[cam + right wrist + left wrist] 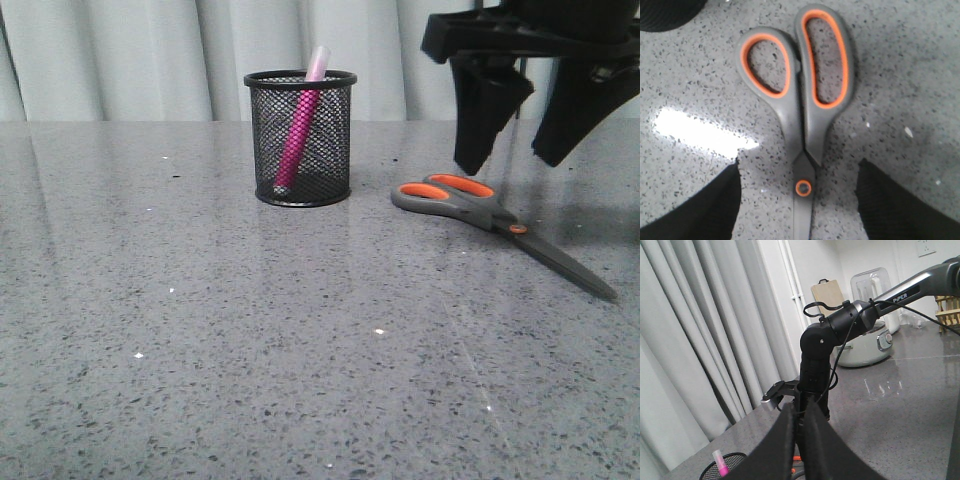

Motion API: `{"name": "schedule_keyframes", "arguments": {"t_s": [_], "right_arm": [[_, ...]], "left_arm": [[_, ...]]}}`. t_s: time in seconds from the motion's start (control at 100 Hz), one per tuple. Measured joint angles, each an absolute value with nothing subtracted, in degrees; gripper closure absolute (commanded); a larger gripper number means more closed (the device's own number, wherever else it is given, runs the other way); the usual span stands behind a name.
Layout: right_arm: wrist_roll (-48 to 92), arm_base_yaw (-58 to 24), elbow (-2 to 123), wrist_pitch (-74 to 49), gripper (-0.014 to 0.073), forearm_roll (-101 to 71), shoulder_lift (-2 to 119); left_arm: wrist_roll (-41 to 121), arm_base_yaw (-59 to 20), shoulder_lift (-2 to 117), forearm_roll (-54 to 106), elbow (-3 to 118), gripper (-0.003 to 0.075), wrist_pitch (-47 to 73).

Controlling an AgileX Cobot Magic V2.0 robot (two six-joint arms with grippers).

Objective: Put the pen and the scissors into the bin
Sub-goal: 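Lower the right gripper onto the scissors handles and close on them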

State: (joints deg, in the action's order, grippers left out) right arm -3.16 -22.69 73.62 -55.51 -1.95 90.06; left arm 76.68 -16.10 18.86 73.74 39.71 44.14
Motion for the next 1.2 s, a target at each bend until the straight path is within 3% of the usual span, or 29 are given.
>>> {"name": "schedule_keyframes", "arguments": {"t_s": [0.94,1.07,1.2], "right_arm": [[-2.6,-23.3,74.5,-51.1,0.0156,0.9,98.6],[-2.6,-23.3,75.0,-51.1,0.0214,0.6,99.2],[-2.6,-23.3,75.4,-51.5,0.0328,0.0,99.7]], "left_arm": [[76.7,-17.7,18.9,72.9,39.7,0.0713,45.6],[76.7,-17.7,18.9,72.9,39.7,0.0713,45.6],[76.6,-17.7,18.9,72.9,39.7,0.0713,45.9]]}}
